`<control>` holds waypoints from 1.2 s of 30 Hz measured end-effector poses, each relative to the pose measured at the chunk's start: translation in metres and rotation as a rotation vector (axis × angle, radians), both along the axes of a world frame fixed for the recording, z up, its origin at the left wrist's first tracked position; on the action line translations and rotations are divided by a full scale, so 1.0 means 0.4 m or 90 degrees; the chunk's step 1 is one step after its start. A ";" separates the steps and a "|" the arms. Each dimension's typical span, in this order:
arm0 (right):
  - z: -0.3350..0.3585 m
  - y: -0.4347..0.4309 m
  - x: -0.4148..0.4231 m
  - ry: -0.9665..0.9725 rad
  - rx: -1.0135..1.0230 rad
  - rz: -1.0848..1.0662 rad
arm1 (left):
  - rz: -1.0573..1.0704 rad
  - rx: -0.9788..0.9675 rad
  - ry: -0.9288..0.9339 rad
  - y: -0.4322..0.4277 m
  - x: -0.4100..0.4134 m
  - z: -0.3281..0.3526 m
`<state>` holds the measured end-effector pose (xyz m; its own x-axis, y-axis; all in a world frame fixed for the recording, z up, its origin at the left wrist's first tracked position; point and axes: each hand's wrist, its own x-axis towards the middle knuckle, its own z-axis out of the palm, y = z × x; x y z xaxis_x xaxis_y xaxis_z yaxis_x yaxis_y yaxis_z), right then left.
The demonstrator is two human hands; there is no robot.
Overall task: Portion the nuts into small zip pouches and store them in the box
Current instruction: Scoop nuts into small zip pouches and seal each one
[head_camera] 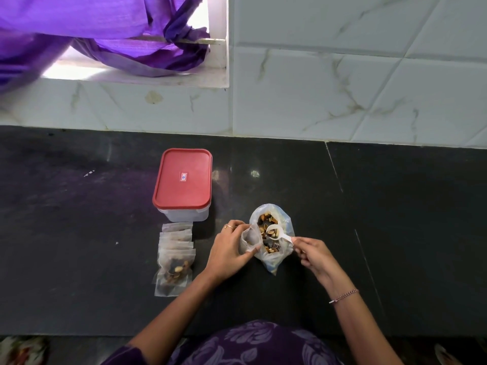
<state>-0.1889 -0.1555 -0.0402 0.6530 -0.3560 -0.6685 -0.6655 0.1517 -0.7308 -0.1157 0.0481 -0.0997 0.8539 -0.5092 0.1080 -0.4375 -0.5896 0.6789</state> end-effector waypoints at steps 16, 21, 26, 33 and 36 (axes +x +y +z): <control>0.059 0.123 0.000 -0.351 -0.634 0.266 | 0.050 0.035 -0.065 -0.040 0.026 0.035; 0.028 0.124 -0.010 -0.406 -0.813 0.383 | 0.050 0.007 -0.061 -0.038 0.029 0.046; 0.042 0.128 -0.010 -0.434 -0.765 0.309 | 0.052 -0.001 -0.064 -0.039 0.029 0.045; 0.042 0.127 -0.005 -0.374 -0.703 0.285 | 0.048 -0.007 -0.073 -0.038 0.032 0.053; 0.041 0.133 -0.005 -0.352 -0.707 0.305 | 0.042 0.000 -0.075 -0.034 0.030 0.048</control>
